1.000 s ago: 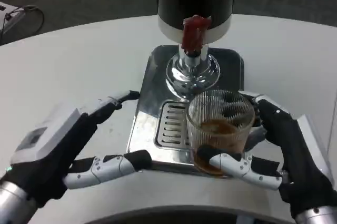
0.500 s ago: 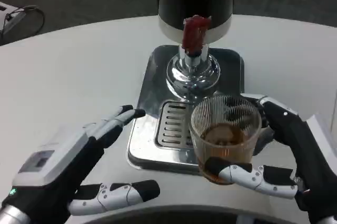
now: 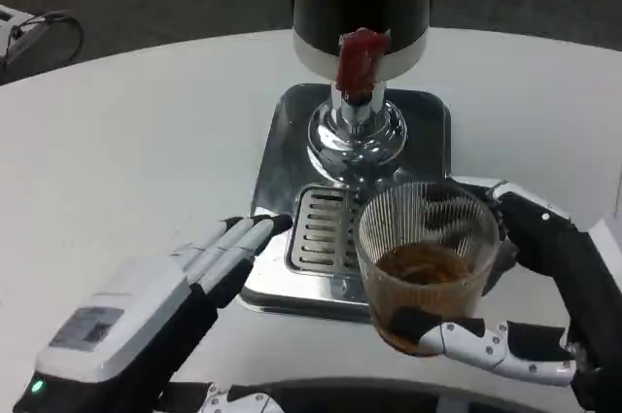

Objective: Grasp the cup under the faucet to collect the drink, then remove the cup.

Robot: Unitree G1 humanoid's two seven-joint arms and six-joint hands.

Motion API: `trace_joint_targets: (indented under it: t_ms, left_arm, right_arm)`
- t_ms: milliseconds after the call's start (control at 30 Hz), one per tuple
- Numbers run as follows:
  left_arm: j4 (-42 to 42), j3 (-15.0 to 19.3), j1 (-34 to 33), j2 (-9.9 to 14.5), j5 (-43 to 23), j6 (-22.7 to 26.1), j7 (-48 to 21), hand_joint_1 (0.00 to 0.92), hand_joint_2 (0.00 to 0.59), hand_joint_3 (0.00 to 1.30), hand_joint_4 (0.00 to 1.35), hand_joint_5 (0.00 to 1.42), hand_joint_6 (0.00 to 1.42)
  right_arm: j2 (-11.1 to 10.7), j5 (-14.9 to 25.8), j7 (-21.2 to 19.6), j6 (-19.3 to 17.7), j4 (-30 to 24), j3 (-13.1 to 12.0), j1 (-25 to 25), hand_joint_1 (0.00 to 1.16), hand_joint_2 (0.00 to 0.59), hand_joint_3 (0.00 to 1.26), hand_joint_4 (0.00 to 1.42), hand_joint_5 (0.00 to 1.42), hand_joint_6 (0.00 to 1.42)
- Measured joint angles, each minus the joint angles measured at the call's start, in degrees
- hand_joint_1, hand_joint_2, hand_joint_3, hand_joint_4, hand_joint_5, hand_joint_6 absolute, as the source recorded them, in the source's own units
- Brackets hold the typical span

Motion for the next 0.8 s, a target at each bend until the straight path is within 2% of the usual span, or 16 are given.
trace_joint_targets:
  t_ms: [200, 500, 800]
  left_arm:
    - [-2.06, -0.23, 2.06, 0.0, 0.37, -0.06, -0.04, 0.0, 0.043, 0.04, 0.0, 0.0, 0.11]
    - [-3.23, -0.52, 3.18, -0.04, 0.72, -0.06, -0.05, 0.0, 0.042, 0.04, 0.0, 0.0, 0.11]
    - [-3.72, -0.54, 3.64, -0.07, 0.85, 0.09, -0.25, 0.0, 0.042, 0.04, 0.0, 0.0, 0.11]
  right_arm:
    - [-0.08, 1.02, 1.17, -1.09, -2.4, -0.38, 1.88, 0.92, 0.174, 0.76, 0.85, 0.98, 0.85]
    - [-1.5, 2.32, 2.87, -2.54, -2.84, -2.37, 3.85, 0.92, 0.173, 0.77, 0.85, 0.98, 0.85]
    - [-1.72, 3.43, 4.06, -4.29, -4.47, -3.22, 6.73, 0.92, 0.173, 0.77, 0.85, 0.98, 0.85]
